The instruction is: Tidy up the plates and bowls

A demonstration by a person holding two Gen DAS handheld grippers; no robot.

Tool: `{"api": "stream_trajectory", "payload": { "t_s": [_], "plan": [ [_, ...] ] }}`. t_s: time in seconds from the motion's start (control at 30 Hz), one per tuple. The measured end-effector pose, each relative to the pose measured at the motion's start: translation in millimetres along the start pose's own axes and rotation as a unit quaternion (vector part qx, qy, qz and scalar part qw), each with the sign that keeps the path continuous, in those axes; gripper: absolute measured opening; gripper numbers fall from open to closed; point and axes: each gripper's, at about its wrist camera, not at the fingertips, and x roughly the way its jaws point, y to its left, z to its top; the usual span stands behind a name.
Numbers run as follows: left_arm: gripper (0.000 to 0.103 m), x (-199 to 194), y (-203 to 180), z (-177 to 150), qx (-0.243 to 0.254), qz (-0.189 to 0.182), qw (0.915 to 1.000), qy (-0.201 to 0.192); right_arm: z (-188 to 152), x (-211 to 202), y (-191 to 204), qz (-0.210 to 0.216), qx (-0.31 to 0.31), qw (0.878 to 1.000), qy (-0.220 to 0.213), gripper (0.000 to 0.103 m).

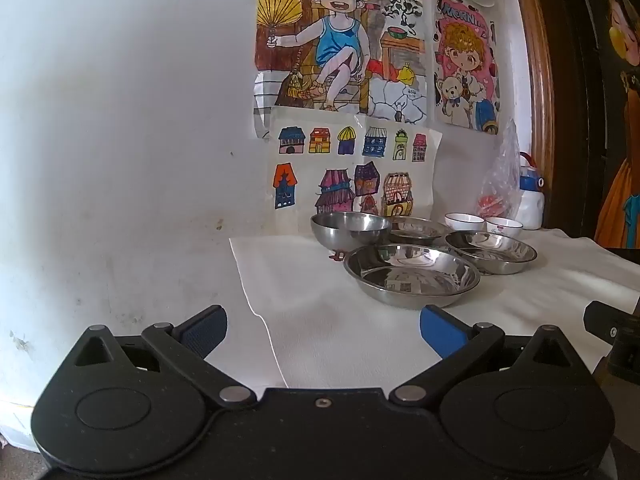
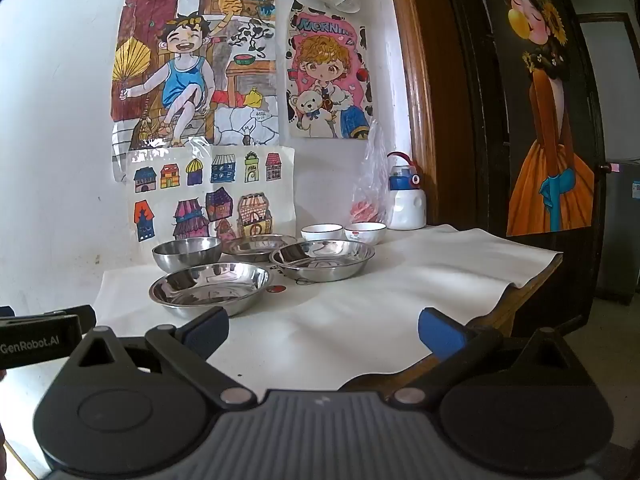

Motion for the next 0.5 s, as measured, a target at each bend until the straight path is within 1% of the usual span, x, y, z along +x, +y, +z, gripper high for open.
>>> {"api": "stream_trajectory", "payload": {
  "t_s": [0.5],
  "plan": [
    [0.102, 0.2, 1.2, 0.2, 0.003, -0.002, 1.0000, 0.003, -0.9, -0.3, -0.8, 0.000, 0.000, 1.000, 0.001, 0.103]
  ]
}}
